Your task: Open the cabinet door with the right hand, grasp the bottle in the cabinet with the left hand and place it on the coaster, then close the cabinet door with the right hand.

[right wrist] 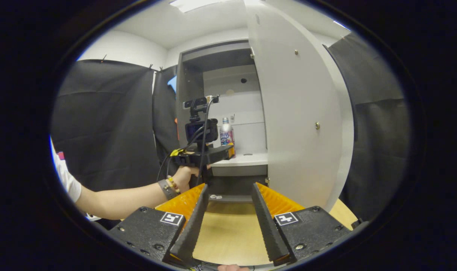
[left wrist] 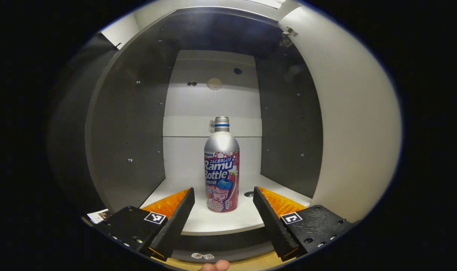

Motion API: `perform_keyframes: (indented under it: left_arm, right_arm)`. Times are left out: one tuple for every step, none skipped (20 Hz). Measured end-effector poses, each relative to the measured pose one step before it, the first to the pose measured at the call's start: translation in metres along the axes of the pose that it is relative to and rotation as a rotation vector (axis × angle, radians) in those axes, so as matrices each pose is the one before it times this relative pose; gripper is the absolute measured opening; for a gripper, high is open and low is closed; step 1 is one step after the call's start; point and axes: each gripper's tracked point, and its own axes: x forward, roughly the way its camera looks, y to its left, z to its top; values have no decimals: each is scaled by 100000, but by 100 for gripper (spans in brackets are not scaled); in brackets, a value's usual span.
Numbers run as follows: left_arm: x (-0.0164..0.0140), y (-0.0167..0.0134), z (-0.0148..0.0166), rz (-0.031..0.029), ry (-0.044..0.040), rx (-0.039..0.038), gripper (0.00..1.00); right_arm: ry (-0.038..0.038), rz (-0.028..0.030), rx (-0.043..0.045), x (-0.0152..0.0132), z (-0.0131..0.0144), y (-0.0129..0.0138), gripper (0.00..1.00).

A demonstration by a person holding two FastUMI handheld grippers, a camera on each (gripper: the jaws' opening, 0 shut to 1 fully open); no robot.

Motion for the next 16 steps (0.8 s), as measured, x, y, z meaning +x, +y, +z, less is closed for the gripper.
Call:
perform_keyframes:
  left_arm:
    - [579,147,-3,299,141,-303,95]
    - [540,-118,41,-266,-90,-871,95]
    - [658,3,-44,179,-242,-672,95]
    - [517,58,5,765,375,-445,95]
    - [516,153,-46,1009,519,-455,95]
    - [409,208,38,890,6,-603,95]
    - [546,307,71,1407,28,-509,95]
    - [368,214,-84,833,387,-468,95]
    - [392,99,-168,529,783,-746,95]
    - [323,94,-104,93,607,-1068,95]
    - [378,-16,-78,-236,333,-1112,95]
    - [249,-33,-93,47,458,-552,95]
    - [320,-14,-18,41,287,-122,95]
    - [248,-41,-10,148,248,196,95]
    - [192,52,81,118,-344,273,95]
    - [155,-133,146,51,-663,281,95]
  right_arm:
    - [247,-128,270,154,-122,62,74]
    - [439,-134,264,142,-127,-30,74]
    - [541,-35,185,147,-118,-22,74]
    - [407,-30,199,-29,-107,-31,74]
    - [335,-6,227,19,-51,59,74]
    - [227,-73,78,20,23,-11,74]
    - [52,-299,-133,8,-56,-113,74]
    - [34,-438,-199,-18,51,-100,74]
    - [-92,-341,18,-26,-19,-23,74]
    - [27,-363,144,129,-7,-179,74]
    - [-64,-376,283,146,-58,-151,74]
    - [56,-255,278,72,-4,-86,74]
    - [199,-405,252,96,-61,-155,74]
    - [25,-130,302,10,55,-121,74]
    - [-48,-292,358,95,93,-165,74]
    - [-26,-284,268,201,-110,-140,74]
